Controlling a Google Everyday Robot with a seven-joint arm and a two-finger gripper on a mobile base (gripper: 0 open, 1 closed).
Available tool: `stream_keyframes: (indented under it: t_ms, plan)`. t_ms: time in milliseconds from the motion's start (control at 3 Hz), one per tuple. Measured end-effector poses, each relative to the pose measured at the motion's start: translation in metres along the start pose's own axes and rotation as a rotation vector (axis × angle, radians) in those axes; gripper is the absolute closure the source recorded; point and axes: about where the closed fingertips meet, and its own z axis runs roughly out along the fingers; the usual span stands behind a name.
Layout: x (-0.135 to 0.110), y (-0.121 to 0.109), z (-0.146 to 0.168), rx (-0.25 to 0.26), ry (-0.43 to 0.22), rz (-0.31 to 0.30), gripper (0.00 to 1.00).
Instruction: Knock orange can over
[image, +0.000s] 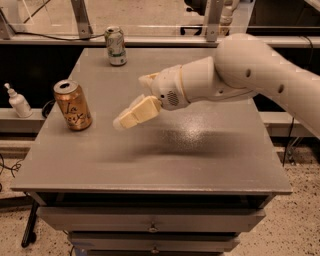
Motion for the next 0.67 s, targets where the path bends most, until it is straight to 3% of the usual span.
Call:
stream_keyframes:
  t_ms: [667]
  plan:
    - [-0.014, -0.014, 0.086, -0.029, -0.131, 0.018, 0.00]
